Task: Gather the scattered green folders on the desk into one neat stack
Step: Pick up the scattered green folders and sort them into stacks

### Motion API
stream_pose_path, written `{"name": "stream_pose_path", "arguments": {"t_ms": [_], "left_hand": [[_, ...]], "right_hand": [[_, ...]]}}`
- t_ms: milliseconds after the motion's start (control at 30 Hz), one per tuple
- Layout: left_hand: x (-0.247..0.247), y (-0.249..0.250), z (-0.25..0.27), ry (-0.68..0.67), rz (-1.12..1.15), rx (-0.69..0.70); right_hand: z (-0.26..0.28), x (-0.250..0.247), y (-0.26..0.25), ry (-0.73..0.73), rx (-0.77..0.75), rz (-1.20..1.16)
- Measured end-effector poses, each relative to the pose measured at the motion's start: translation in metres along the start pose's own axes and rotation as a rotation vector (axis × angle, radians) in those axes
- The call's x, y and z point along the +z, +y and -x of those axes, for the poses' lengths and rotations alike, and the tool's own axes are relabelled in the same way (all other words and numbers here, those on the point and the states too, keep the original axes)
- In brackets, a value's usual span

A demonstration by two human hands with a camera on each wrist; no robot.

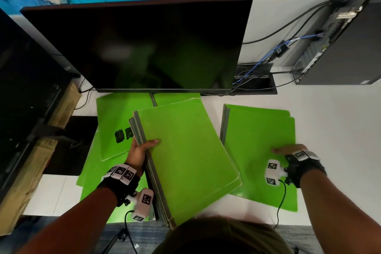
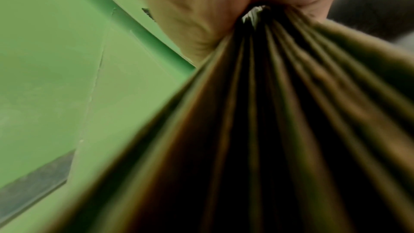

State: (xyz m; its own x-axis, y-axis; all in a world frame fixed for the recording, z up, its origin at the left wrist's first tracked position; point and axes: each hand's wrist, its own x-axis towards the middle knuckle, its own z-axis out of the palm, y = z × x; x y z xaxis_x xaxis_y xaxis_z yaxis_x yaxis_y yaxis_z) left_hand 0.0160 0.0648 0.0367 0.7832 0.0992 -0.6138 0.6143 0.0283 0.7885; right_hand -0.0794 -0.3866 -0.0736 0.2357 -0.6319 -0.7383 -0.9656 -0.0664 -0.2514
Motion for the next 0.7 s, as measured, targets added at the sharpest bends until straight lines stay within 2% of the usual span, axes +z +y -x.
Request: {"name": "stream_pose_path", "arguments": {"t_ms": [100, 200, 333, 500, 700], "left_hand": [[0.002, 0.001, 0.0, 0.002, 0.008, 0.002], [0.003, 0.002, 0.0, 0.002, 0.009, 0.012], [0.0, -0.002, -0.005, 0.024, -0.014, -0.012], [-0.002, -0.004, -0.008, 0.022, 0.001, -0.014], [0.0, -0.006, -0.004, 0.026, -0.008, 0.004]], "right_hand": [[0.035, -0.003, -0.016, 0.007, 0.014, -0.042], [0.043, -0.004, -0.024, 0.042, -0.009, -0.049], [0.051, -0.002, -0.016, -0.022, -0.008, -0.03], [0.008, 0.006, -0.002, 0.024, -0.045, 0.032], [0.043, 0.001, -0.027, 0.011, -0.019, -0.035]]}}
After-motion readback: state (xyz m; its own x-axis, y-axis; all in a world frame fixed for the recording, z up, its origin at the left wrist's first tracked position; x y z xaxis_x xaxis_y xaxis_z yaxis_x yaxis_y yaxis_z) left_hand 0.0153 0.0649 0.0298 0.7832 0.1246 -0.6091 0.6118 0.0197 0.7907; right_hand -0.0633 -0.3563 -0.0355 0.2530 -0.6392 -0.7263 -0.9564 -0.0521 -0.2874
